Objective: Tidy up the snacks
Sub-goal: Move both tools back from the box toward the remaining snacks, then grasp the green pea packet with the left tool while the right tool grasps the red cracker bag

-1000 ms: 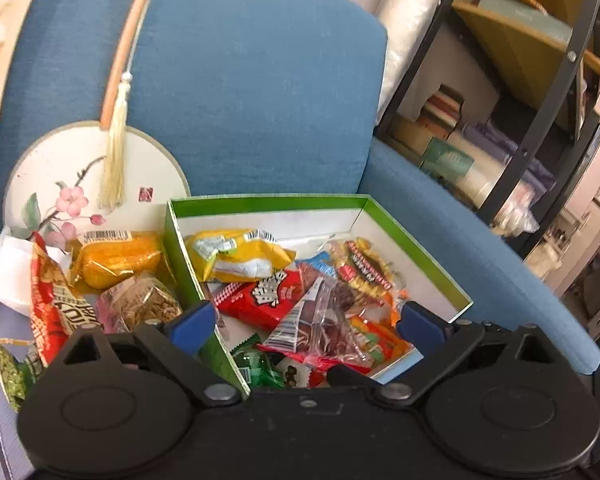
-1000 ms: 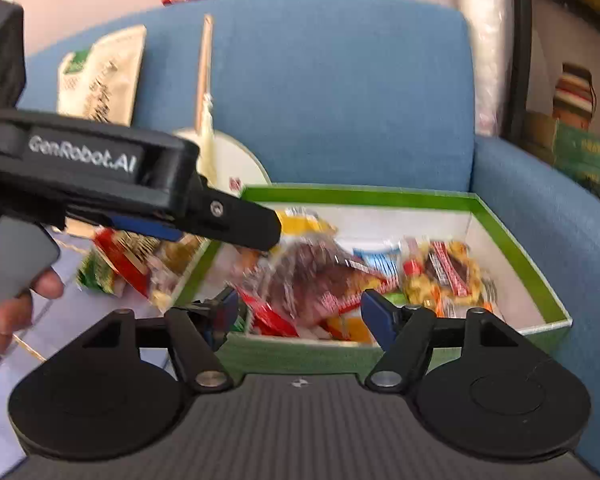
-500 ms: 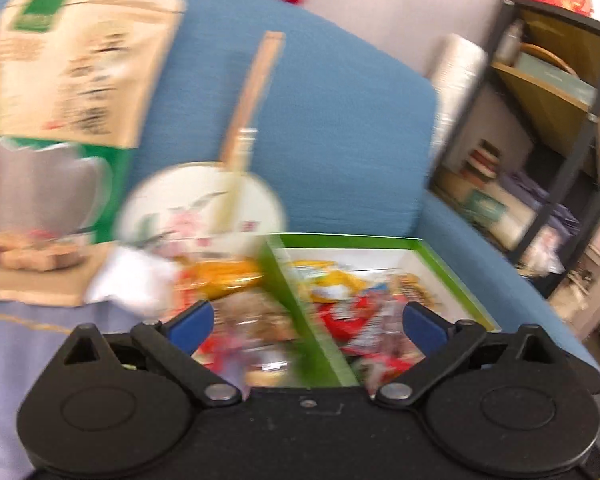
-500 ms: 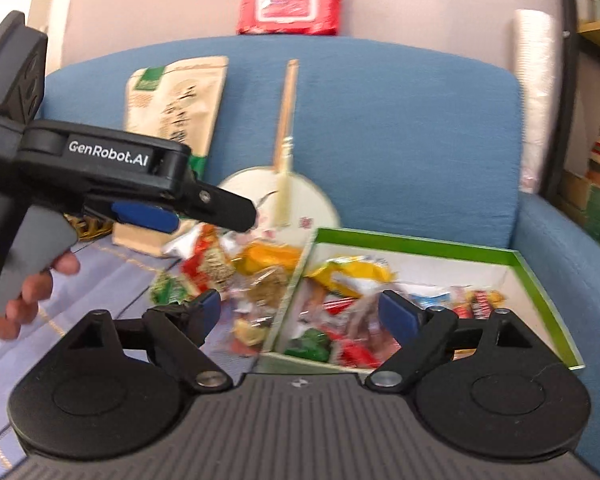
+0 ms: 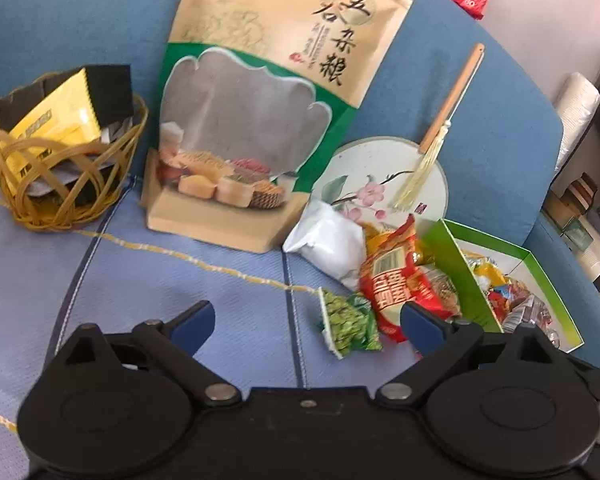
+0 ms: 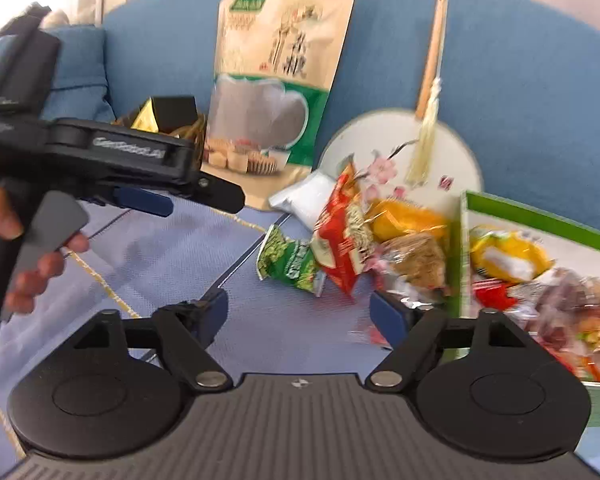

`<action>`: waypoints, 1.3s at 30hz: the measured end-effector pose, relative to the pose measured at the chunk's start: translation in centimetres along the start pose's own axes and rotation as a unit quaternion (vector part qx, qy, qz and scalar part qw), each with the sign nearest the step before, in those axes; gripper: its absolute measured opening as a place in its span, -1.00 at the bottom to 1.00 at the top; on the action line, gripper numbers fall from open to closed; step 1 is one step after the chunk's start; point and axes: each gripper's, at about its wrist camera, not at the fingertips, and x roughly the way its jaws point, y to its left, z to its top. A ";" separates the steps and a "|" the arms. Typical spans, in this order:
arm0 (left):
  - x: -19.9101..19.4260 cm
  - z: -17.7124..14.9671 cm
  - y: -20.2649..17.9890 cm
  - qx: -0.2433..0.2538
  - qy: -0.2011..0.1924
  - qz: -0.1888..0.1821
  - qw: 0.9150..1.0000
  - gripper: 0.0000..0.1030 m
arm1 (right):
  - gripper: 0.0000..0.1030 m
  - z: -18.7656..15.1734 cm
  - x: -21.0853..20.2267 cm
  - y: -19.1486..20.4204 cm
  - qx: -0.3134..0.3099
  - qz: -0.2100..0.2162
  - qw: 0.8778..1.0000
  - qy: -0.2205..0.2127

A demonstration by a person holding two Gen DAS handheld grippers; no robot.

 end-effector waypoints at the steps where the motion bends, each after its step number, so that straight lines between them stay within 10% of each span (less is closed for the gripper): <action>1: 0.1 -0.1 0.2 0.000 0.002 -0.004 1.000 1.00 | 1.00 0.1 0.6 0.1 0.004 -0.001 1.000 0.005; 14: 2.4 0.6 1.0 0.010 0.016 -0.028 0.999 1.00 | 1.00 1.7 8.6 0.2 0.075 -0.017 0.996 0.046; 15: 2.7 0.6 1.2 0.010 0.017 -0.030 0.999 1.00 | 0.63 1.6 9.1 0.1 0.086 -0.008 0.995 0.052; 20: 2.8 0.4 1.7 0.014 0.031 -0.047 0.998 1.00 | 0.55 1.0 7.5 2.0 0.038 0.033 0.997 0.056; 28: 2.9 -1.1 0.8 0.023 0.067 -0.088 0.994 1.00 | 1.00 -1.7 1.0 3.0 -0.087 -0.005 0.996 0.023; 37: 4.0 -2.5 -0.6 0.058 0.089 -0.089 0.990 1.00 | 1.00 0.3 -0.6 -1.3 -0.037 -0.062 0.997 0.006; 39: 4.1 -2.7 -1.0 0.080 0.085 -0.085 0.989 0.67 | 1.00 0.3 -0.8 -1.5 -0.016 -0.053 0.998 0.002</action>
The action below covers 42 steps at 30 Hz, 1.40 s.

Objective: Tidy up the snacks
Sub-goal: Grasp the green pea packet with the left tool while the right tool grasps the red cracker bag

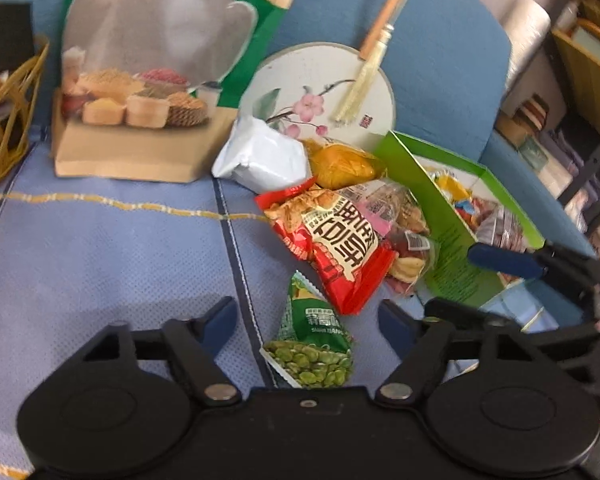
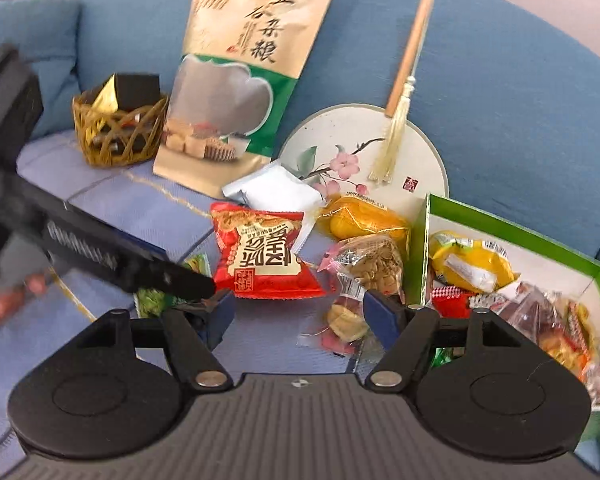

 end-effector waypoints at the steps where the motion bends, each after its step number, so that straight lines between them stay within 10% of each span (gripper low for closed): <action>1: 0.1 -0.1 -0.1 0.006 0.001 0.000 1.000 0.56 | 1.00 -0.1 0.0 0.1 0.004 0.002 1.000 0.000; 12: -1.1 0.7 0.6 -0.002 0.000 -0.049 0.999 1.00 | 1.00 0.1 -0.6 1.1 0.033 0.011 0.999 -0.015; 27: -10.0 -1.5 8.8 -0.024 -0.067 0.147 0.987 1.00 | 1.00 0.0 0.3 1.9 0.101 0.056 0.993 0.004; 38: -10.5 -1.4 6.4 -0.011 -0.100 0.069 0.993 1.00 | 1.00 1.3 4.7 5.2 0.091 0.090 0.989 0.076; 42: -11.2 -1.7 6.5 -0.026 -0.102 0.046 0.993 1.00 | 0.38 0.9 5.2 8.0 0.049 0.132 0.986 0.087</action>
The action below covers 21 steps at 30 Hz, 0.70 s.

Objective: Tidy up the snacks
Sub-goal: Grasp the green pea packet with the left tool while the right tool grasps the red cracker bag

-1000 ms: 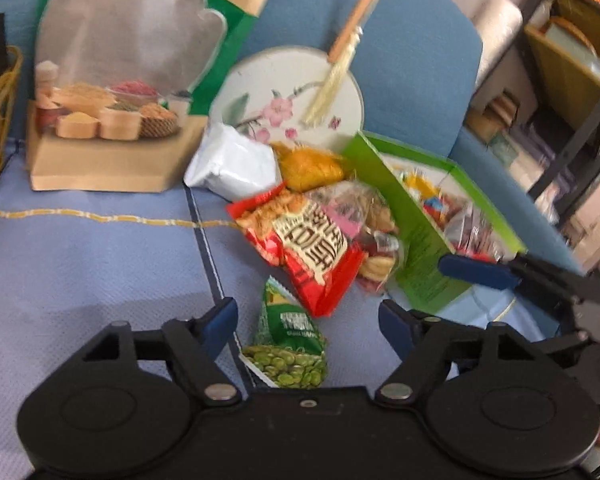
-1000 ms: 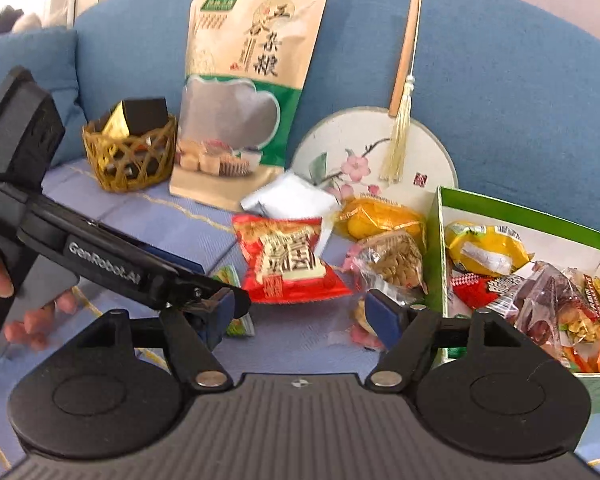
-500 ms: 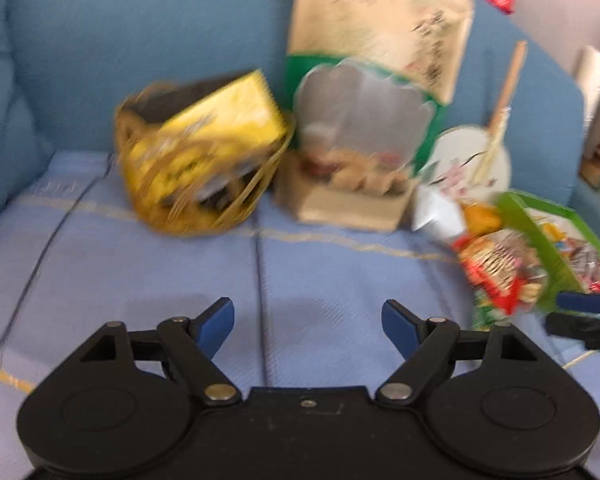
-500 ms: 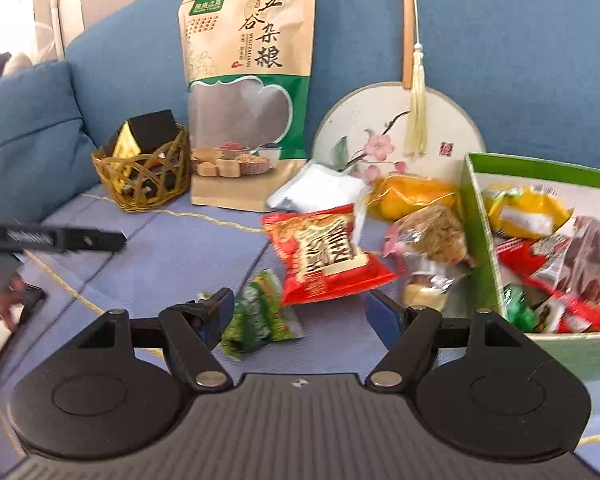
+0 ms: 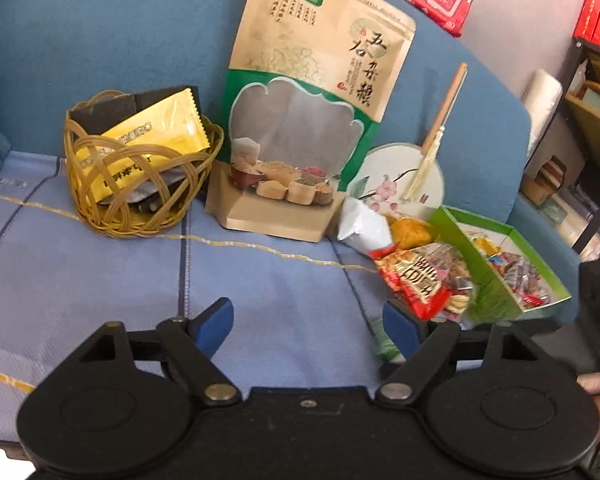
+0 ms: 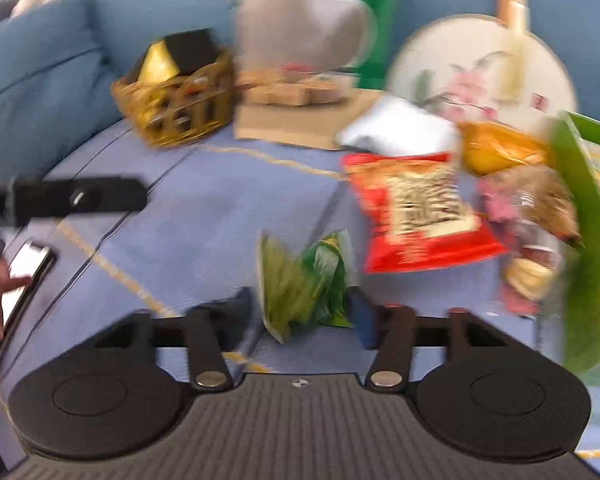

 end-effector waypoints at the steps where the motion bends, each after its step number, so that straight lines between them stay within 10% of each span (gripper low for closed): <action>1: 0.0 0.0 -0.1 -0.001 0.001 -0.005 1.000 1.00 | 0.38 -0.1 -0.2 0.3 -0.002 0.009 1.000 -0.001; 9: 1.6 -0.2 -2.3 0.006 0.034 -0.078 0.996 1.00 | 0.82 -0.4 -4.4 -1.1 -0.050 -0.049 0.996 -0.054; 21: 8.7 -0.7 -7.6 0.021 0.084 -0.079 0.993 1.00 | 0.82 1.7 -6.5 -6.5 0.001 -0.110 0.991 -0.080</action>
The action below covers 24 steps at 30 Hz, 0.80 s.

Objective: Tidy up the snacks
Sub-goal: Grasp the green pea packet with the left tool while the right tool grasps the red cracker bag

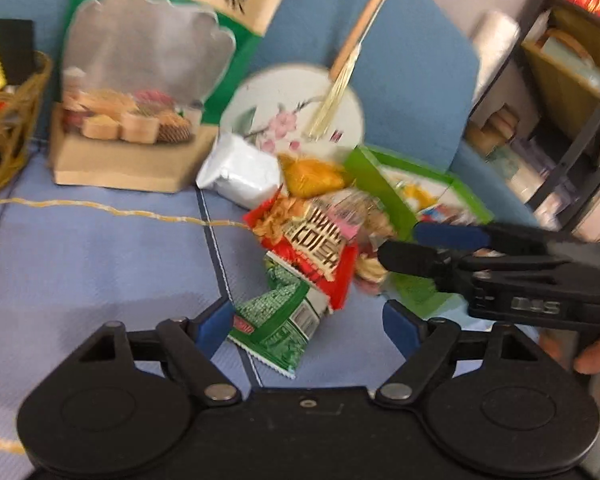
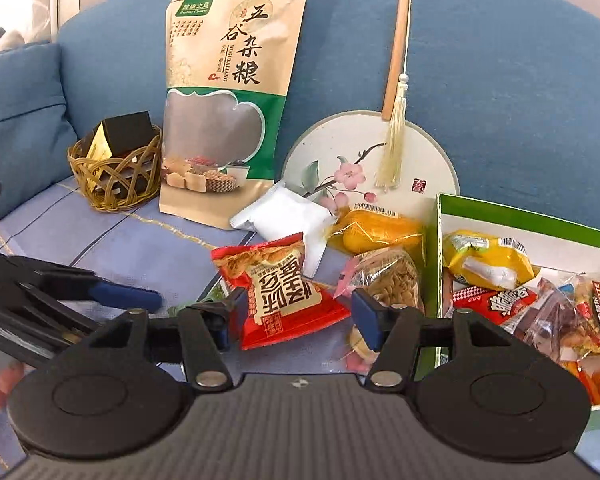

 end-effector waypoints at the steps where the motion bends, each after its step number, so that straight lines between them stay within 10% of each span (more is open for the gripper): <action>1: 0.8 0.0 0.0 0.003 0.005 0.010 1.000 1.00 | 0.90 0.1 0.3 0.0 -0.005 -0.002 1.000 0.004; 4: 1.5 -0.4 0.2 0.021 0.007 0.019 1.000 0.93 | 1.00 0.7 1.9 0.0 -0.016 0.000 1.000 0.014; 8: 0.4 -0.6 1.2 0.033 0.028 0.006 0.999 0.08 | 1.00 1.5 4.2 -0.2 -0.020 0.016 0.999 0.032; 10: -0.6 -0.6 1.8 0.019 0.036 0.000 0.999 0.05 | 1.00 1.6 5.5 -0.4 -0.015 0.023 0.999 0.047; 18: -3.4 -1.6 3.0 -0.002 0.025 0.020 0.999 0.21 | 1.00 0.6 7.8 1.6 -0.066 0.021 0.994 0.084; 24: -2.4 -1.6 1.9 0.008 0.016 0.026 0.999 0.97 | 0.88 -0.4 6.3 1.2 -0.071 0.022 0.993 0.086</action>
